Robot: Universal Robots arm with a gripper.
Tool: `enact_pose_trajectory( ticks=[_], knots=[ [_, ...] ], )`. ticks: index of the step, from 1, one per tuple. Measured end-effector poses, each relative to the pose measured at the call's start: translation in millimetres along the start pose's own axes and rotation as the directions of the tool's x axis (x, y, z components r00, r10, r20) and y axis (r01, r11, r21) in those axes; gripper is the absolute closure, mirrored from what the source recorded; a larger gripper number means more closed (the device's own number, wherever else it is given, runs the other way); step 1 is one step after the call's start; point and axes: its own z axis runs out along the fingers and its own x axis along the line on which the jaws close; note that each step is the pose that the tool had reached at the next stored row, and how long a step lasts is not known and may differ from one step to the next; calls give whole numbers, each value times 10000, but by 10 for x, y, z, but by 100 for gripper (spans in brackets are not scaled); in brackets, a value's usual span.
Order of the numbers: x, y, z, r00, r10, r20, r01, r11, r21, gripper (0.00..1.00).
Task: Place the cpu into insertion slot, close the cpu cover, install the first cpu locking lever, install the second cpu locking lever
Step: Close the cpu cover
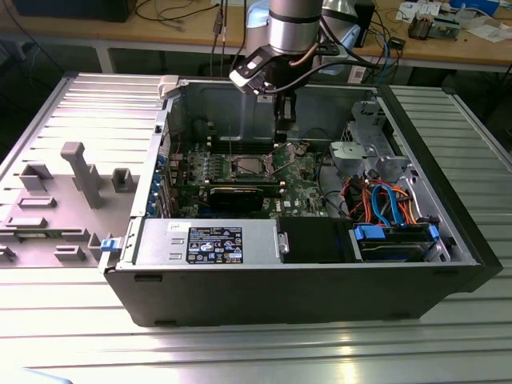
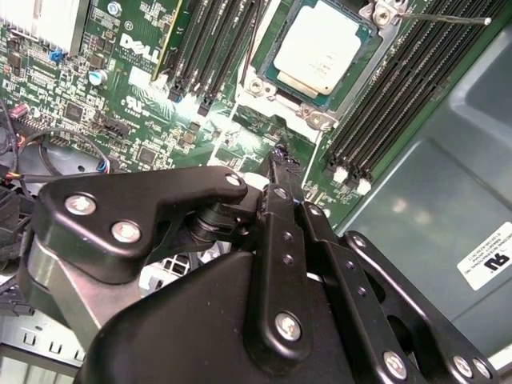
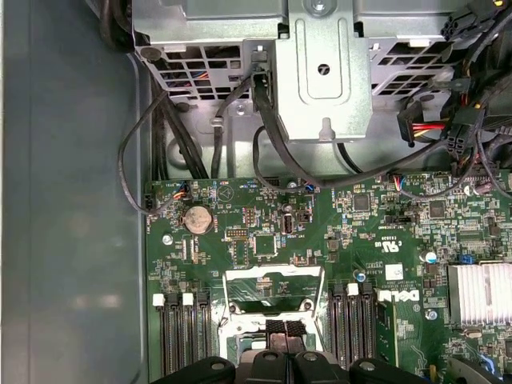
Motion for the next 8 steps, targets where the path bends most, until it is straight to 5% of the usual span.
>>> enact_pose_trajectory(
  ticks=[8],
  knots=[
    [1, 37, 2, 10000, 1, -1, -1, 10000, 0, 89]
  ],
)
